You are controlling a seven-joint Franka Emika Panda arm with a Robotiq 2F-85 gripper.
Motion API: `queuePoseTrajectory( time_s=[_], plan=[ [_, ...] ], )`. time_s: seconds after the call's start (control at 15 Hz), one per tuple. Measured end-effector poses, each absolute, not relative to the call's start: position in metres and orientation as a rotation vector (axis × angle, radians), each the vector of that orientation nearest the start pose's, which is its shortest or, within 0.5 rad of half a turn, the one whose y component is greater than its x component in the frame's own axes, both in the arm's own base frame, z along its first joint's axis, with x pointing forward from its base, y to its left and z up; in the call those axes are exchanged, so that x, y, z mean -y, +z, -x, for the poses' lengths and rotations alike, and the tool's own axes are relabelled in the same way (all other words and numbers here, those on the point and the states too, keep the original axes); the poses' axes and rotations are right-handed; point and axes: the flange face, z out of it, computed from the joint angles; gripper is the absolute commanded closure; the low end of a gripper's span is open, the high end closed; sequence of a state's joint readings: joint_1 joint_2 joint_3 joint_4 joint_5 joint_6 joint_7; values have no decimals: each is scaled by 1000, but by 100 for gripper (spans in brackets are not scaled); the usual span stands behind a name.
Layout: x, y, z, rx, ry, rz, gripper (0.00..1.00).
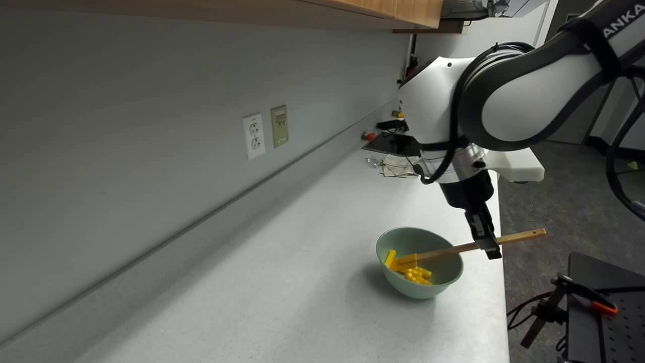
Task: Use the wooden spoon to mix in the bowl
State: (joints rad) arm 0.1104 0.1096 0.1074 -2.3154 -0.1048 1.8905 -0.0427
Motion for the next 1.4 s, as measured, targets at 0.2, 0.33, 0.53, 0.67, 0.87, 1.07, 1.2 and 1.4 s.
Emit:
queuePoseTrajectory(
  time_s=[0.2, 0.33, 0.53, 0.67, 0.87, 1.07, 1.2, 1.4],
  plan=[
    [-90, 275, -442, 506, 823, 3119, 96],
    [-89, 280, -436, 517, 839, 3126, 96],
    [-86, 290, -424, 555, 964, 3133, 96],
    [-85, 296, -415, 582, 1054, 3137, 96],
    [-84, 298, -409, 602, 1137, 3134, 96],
    [-84, 292, -411, 606, 1160, 3126, 96],
    [-86, 287, -416, 608, 1172, 3118, 96],
    [-88, 277, -428, 607, 1189, 3104, 96]
  ],
)
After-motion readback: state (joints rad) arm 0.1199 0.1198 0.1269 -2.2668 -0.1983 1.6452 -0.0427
